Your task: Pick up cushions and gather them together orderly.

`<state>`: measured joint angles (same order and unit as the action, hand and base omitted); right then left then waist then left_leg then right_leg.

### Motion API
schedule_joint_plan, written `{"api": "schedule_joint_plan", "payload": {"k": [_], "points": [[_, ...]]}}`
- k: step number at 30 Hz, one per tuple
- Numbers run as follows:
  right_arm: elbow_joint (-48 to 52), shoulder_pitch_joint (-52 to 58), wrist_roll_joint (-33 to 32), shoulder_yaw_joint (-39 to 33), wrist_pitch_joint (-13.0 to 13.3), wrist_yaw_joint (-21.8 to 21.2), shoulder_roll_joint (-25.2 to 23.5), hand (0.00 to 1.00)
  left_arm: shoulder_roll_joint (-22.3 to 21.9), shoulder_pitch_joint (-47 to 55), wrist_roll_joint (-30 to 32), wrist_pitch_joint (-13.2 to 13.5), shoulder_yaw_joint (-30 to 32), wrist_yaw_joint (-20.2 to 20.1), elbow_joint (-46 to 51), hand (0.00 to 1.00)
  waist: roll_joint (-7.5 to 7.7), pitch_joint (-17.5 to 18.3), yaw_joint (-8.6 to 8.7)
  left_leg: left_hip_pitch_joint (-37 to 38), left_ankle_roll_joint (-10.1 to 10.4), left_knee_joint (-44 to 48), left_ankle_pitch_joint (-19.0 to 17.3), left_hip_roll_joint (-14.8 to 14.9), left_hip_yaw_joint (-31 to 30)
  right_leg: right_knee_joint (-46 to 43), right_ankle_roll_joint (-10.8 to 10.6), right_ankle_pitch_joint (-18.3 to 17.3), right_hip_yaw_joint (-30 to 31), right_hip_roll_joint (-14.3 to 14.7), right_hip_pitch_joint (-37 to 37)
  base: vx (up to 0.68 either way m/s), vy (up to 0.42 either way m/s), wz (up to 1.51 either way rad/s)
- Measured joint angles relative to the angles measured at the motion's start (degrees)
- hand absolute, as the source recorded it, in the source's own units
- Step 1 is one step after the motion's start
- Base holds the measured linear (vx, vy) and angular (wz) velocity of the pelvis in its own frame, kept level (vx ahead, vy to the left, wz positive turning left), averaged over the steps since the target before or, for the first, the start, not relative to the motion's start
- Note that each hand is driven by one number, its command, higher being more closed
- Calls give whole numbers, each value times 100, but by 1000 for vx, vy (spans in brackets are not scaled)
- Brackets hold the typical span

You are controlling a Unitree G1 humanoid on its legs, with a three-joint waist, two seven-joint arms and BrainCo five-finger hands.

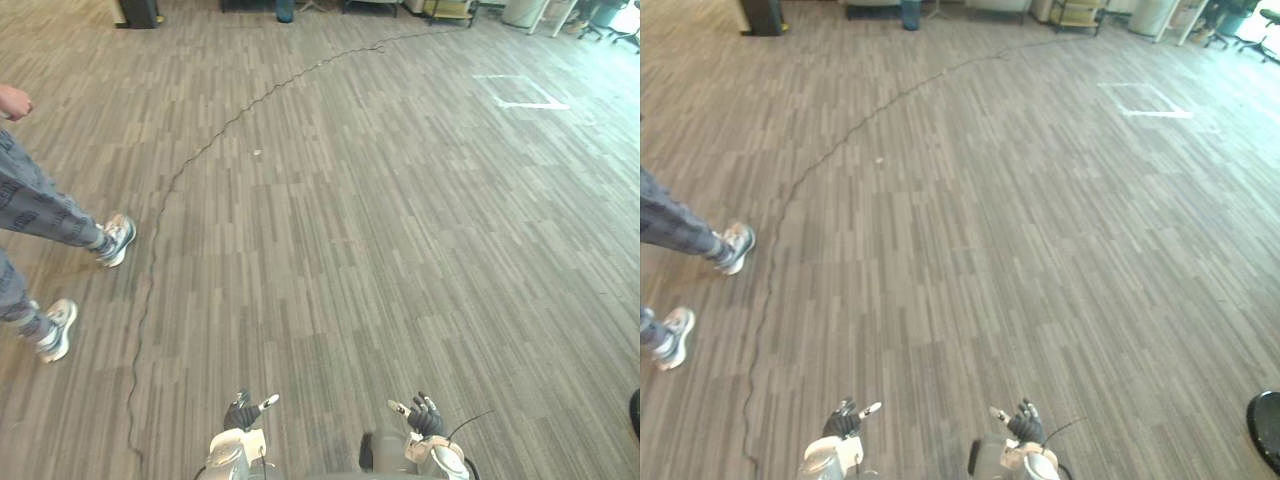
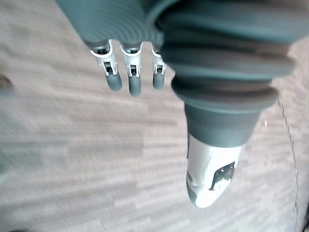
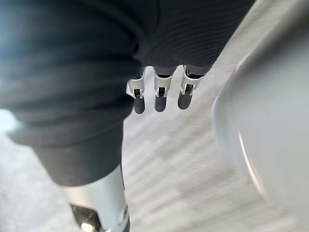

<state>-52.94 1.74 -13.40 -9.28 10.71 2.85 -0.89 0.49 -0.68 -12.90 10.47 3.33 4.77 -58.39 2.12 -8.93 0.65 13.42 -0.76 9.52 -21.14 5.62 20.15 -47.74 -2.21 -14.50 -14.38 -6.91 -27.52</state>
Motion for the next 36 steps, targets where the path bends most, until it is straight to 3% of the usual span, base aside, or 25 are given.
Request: {"api": "schedule_joint_plan", "payload": {"k": [2, 3, 4, 5, 6, 7, 9, 11, 12, 16, 18, 19, 20, 21, 22, 24, 25, 26, 27, 28, 30, 31, 32, 34, 36], "points": [[-183, -57, 6, 31, 6, -24, 112, 0, 3, -62, 52, 3, -61, -21, -114, 0, 25, -5, 72, 192, 22, -70, 22, 26, -306, 1831, 2, 549, 65, 147, -51, 524, -169, 61], [-318, -11, 2, 24, 4, -24, 154, 0, 1, -75, 55, 11, -86, -33, -126, 0, 77, -12, 84, 381, 24, -112, 21, -56, -616, 2585, 40, 1221, 298, 200, -33, 562, -235, 57], [-476, -103, 55, 5, -55, -49, 343, 0, -93, -99, 61, -7, -27, -43, -299, 0, -181, -58, 132, 551, 73, -87, 73, 163, -1013, 2437, 310, 1581, 312, 369, 103, 823, -321, 46], [-498, -193, 193, -177, -75, -54, 390, 0, -170, -96, 82, -5, 134, -59, -368, 0, -360, -145, 74, 517, 428, 105, 482, 284, -1250, 2091, 434, 1335, 212, 406, 104, 680, -252, 21], [-498, -221, 216, -236, -75, -53, 373, 0, -199, -84, 101, -10, 179, -65, -371, 0, -389, -170, 77, 514, 487, 195, 658, 295, -1343, 1972, 480, 1275, 195, 404, 110, 784, -299, 10], [-453, -223, 225, -286, -108, -62, 379, 0, -255, -25, 126, -16, 306, -68, -369, 0, -431, -182, 83, 336, 527, 792, 1206, 338, -1549, 1887, 542, 970, 86, 442, 321, 803, -333, 19], [-405, -118, 224, -217, -114, -56, 377, 0, -297, 18, 149, -18, 513, -110, -292, 0, -460, -220, 91, -406, 886, 2590, 2245, 524, -1822, 2233, 558, 617, 29, 523, 994, 600, -220, 24], [-411, -99, 220, -99, -118, -43, 356, 0, -320, 70, 145, 14, 719, -158, -11, 0, -482, -286, -93, -1419, 968, 4786, 1718, 853, -1625, 2731, 647, 425, 142, 816, 1884, 589, -83, -17], [-411, -98, 219, 46, -115, -44, 253, 0, -254, 85, 153, 21, 699, -159, 137, 0, -369, -335, -158, -1919, 789, 5234, 1261, 909, -1354, 3072, 657, 302, 185, 856, 2543, 555, -68, -25], [-423, -101, 214, 106, -116, -47, 63, 0, -223, 105, 151, 56, 666, -166, 422, 0, -227, -275, -368, -2878, 485, 3956, 668, 874, -378, 3769, 552, 247, 504, 756, 3502, 557, -14, -54], [-435, -94, 215, 89, -119, -45, -30, 0, -238, 113, 155, 82, 657, -160, 427, 0, -219, -253, -402, -3081, 453, 1800, 925, 441, -230, 4179, 345, 147, 738, 485, 4006, 720, 177, -64], [-471, -64, 217, 96, -117, -33, -3, 0, -232, 140, 157, 98, 599, -156, 428, 0, -264, -221, -419, -3175, 529, 706, 1570, 237, -502, 4405, 207, 65, 911, 403, 4193, 476, 184, -60], [-523, -70, 220, 107, -118, -27, 28, 0, -226, 145, 156, 112, 564, -152, 427, 0, -277, -201, -450, -3218, 619, 666, 1833, 178, -591, 4458, 178, 46, 999, 379, 4252, 601, 265, -69], [-709, -71, 223, 155, -129, -14, 32, 0, -156, 139, 158, 121, 485, -137, 330, 0, -222, -78, -440, -3219, 312, 690, 2185, -48, -810, 4482, 186, 50, 1228, 240, 4302, 640, 291, -34], [-762, -64, 222, 146, -138, -11, -46, 0, -2, 127, 163, 119, 412, -140, 270, 0, 9, 29, -366, -3212, 74, 725, 2025, -262, -736, 4218, 248, 118, 1324, -4, 4163, 897, 399, -21], [-743, 3, 226, 66, -161, -9, -90, 0, 75, 106, 162, 116, 404, -134, 276, 0, 212, 31, -382, -2985, -28, 965, 1668, -360, -541, 3175, 46, 185, 1627, -187, 3873, 675, 280, -15], [-639, 70, 227, 59, -149, -15, -117, 0, 117, 88, 164, 106, 397, -138, 238, 0, 292, 18, -393, -2601, -58, 963, 1389, -417, -446, 1641, -371, 443, 1759, -227, 3306, 444, 157, -28], [-621, 80, 227, 58, -140, -17, -123, 0, 128, 82, 165, 94, 386, -137, 206, 0, 297, 12, -385, -2478, -77, 953, 1313, -421, -421, 1138, -490, 588, 1817, -242, 3119, 527, 162, -42], [-534, 79, 226, 97, -93, -34, -124, 0, 195, 72, 163, 67, 231, -127, 80, 0, 303, -18, -359, -2037, -97, 960, 1084, -419, -294, -451, -856, 785, 1930, -260, 2504, 487, 116, -35], [-411, 79, 227, 143, -98, -42, -110, 0, 223, 72, 166, 35, 109, -126, 25, 0, 289, -84, -307, -1675, -144, 937, 1016, -403, -195, -1210, -817, 759, 1743, -338, 2191, 529, 103, -49], [-188, 122, 262, 175, -89, -65, -75, 0, 160, 82, 170, 16, 10, -120, 18, 0, 146, -132, -269, -1009, -134, 723, 846, -215, -4, -1691, -441, 539, 1197, -403, 1645, 327, 55, -54], [-86, 117, 393, 172, -46, -69, -89, 0, 123, 136, 173, 13, 7, -120, 26, 0, 66, -120, -273, -569, 72, 395, 588, -86, 196, -1611, -363, 361, 805, -397, 1198, 427, 60, -75], [-36, 89, 439, 170, -19, -85, -137, 0, 149, 122, 208, 5, 17, -121, 1, 0, 175, -182, -273, -148, 200, 118, 492, -113, 389, -1121, -277, 149, 469, -458, 837, 515, 47, -72], [-17, 74, 440, 158, 8, -107, -117, 0, 118, 112, 214, -3, 20, -126, -56, 0, 187, -183, -204, 99, 282, -34, 437, -98, 499, -390, -173, 93, 96, -475, 683, 462, -54, -32], [24, -4, 439, 86, 25, -129, -51, 0, -7, 22, 267, -8, 20, -142, -82, 0, 124, -172, -24, 417, 442, -344, 327, -49, 632, 1746, 104, 533, -670, -387, 338, 594, -136, -8]]}}
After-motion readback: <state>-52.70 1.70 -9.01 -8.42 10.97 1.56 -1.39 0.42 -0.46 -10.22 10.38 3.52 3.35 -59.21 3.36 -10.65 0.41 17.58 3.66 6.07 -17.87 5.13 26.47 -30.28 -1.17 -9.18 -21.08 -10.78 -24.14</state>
